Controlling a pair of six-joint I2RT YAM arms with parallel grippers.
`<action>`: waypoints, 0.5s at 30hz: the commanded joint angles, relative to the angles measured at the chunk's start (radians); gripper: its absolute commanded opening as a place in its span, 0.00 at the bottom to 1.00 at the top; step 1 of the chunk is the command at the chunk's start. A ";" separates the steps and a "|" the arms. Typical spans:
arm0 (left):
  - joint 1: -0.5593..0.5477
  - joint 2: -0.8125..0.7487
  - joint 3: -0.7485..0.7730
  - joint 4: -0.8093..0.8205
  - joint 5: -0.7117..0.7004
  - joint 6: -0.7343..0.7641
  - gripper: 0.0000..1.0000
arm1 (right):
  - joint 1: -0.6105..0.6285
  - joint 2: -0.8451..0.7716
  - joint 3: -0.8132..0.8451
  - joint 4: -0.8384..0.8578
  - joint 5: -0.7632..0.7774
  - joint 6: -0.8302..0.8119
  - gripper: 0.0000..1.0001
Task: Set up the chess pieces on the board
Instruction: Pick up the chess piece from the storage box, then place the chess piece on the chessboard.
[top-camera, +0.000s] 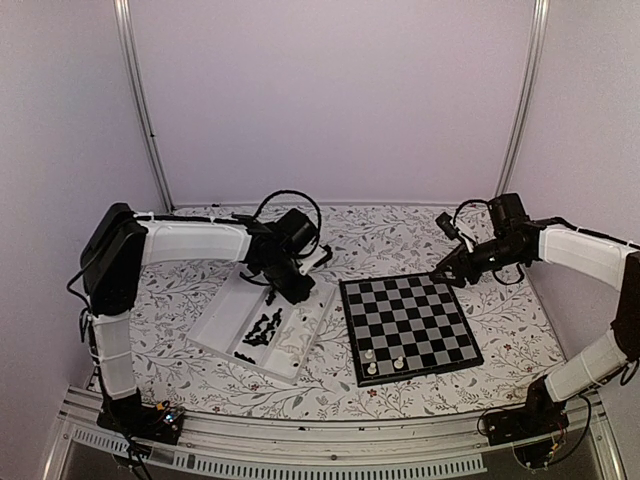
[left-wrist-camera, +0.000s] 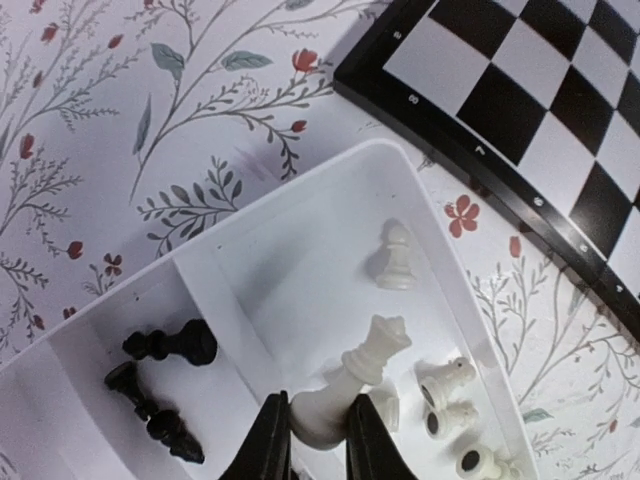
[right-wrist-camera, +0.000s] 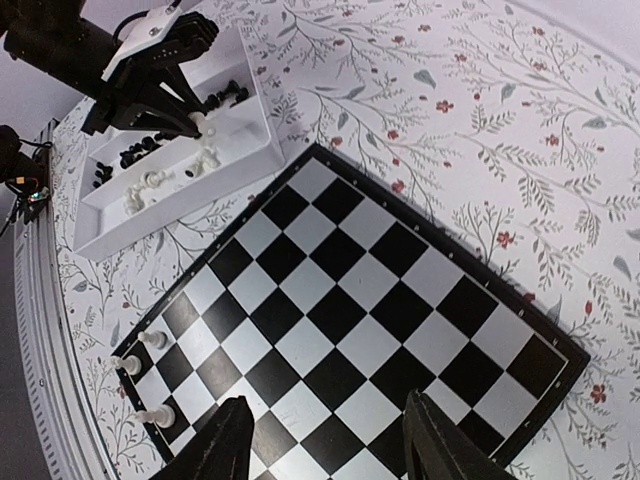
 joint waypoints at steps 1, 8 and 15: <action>0.024 -0.124 -0.098 0.149 0.073 -0.078 0.16 | 0.064 0.024 0.121 -0.008 -0.064 0.048 0.53; 0.025 -0.230 -0.255 0.331 0.205 -0.185 0.16 | 0.248 0.153 0.279 0.032 -0.034 0.149 0.51; 0.025 -0.326 -0.376 0.520 0.303 -0.283 0.16 | 0.380 0.360 0.466 -0.010 -0.076 0.240 0.53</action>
